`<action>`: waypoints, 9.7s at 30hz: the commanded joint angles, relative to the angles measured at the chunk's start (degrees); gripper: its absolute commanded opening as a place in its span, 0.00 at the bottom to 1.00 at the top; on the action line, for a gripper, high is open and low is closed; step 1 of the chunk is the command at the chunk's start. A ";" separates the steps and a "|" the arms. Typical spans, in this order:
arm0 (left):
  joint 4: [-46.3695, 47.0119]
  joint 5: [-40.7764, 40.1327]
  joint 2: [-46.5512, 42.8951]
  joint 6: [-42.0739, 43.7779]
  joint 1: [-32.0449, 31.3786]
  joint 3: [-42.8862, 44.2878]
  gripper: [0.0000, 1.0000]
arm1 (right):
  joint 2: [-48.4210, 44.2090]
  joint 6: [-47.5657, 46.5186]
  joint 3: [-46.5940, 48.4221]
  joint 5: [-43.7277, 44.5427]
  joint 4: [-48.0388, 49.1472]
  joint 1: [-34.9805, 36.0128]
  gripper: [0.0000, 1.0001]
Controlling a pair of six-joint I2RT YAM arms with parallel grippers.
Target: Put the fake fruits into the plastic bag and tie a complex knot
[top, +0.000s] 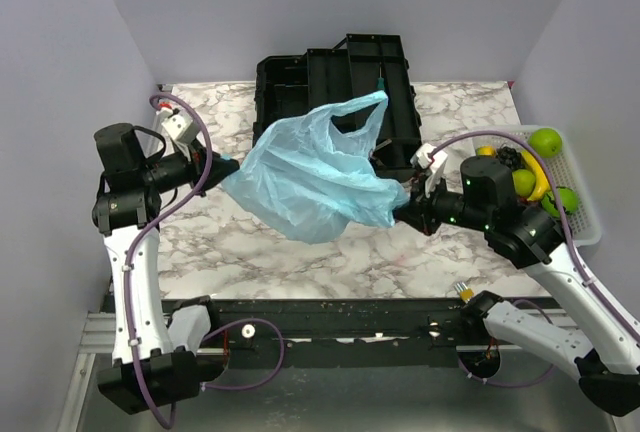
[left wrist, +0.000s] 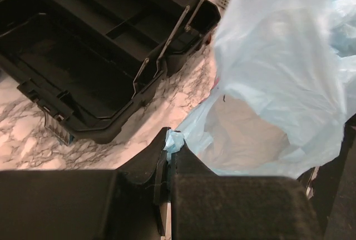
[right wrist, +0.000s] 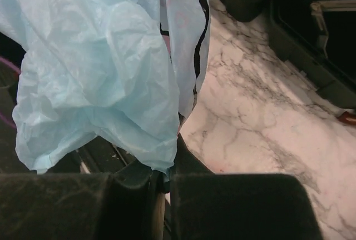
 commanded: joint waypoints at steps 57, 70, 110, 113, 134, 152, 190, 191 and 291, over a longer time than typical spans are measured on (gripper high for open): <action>-8.25 -20.05 -21.40 9.03 -21.13 -17.22 0.00 | 16.88 -32.99 -7.40 15.51 1.01 26.76 0.79; -0.71 -7.09 -18.78 -0.68 -21.71 -14.96 0.00 | 20.74 -17.47 5.49 16.37 21.08 26.72 1.00; -13.24 1.58 -4.59 9.65 -21.22 -10.27 0.98 | 1.12 -31.53 -32.44 15.35 69.99 26.26 0.01; 1.84 -0.56 -7.86 -0.39 -26.80 -18.91 0.98 | 0.97 -30.62 -32.37 14.44 70.87 26.29 0.01; 7.08 -32.51 -20.72 7.26 -29.81 -12.47 0.00 | -15.58 -32.49 -28.96 27.46 33.64 25.77 0.01; -1.76 -24.76 -40.81 84.62 -43.84 -32.70 0.00 | 7.32 -19.52 3.60 11.55 17.29 25.61 1.00; -17.65 -34.29 -58.78 89.48 -44.15 -43.70 0.00 | 19.98 -36.31 2.96 -3.97 2.19 6.70 0.01; -17.24 -35.18 -59.51 86.92 -44.14 -43.95 0.04 | 19.65 -34.46 3.17 -5.07 1.99 6.74 0.01; -10.23 -13.03 -17.17 5.45 -11.48 -16.30 0.00 | 2.13 -31.61 -3.36 6.95 -9.67 4.46 0.01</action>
